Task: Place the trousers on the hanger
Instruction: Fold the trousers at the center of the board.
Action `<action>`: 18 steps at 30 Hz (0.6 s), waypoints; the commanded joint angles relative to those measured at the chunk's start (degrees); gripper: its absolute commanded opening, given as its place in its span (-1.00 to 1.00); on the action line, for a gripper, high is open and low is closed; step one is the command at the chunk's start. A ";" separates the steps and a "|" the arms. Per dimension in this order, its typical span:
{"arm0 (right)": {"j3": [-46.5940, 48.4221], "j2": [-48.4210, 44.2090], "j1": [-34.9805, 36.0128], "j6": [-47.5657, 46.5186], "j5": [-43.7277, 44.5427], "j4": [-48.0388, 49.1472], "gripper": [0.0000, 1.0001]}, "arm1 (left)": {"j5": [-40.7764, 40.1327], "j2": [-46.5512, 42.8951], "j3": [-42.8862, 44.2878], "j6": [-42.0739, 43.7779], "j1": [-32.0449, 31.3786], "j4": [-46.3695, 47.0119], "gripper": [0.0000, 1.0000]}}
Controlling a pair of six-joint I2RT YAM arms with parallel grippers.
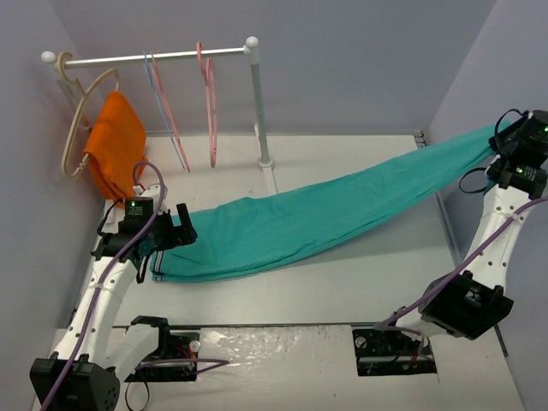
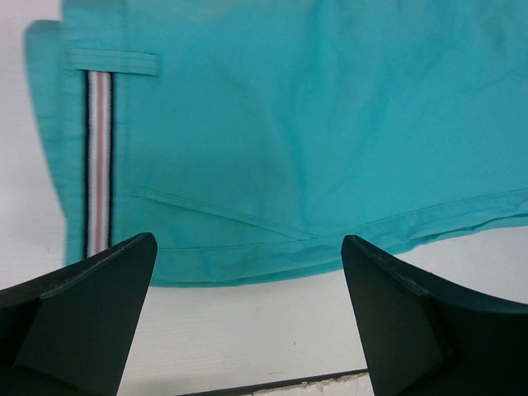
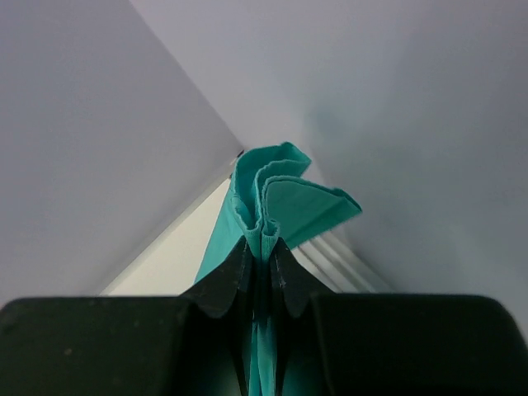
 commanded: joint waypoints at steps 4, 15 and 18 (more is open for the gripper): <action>9.03 3.50 -1.90 -4.83 -1.66 3.67 -1.00 | -0.34 -1.21 0.48 0.56 0.10 1.36 0.87; 20.39 7.35 5.78 -13.28 1.70 2.74 -1.00 | -0.34 -1.65 0.36 0.47 0.06 1.20 0.87; 22.99 8.21 7.46 -15.83 5.26 1.83 -1.00 | -0.27 -1.72 0.29 0.47 0.06 1.20 0.87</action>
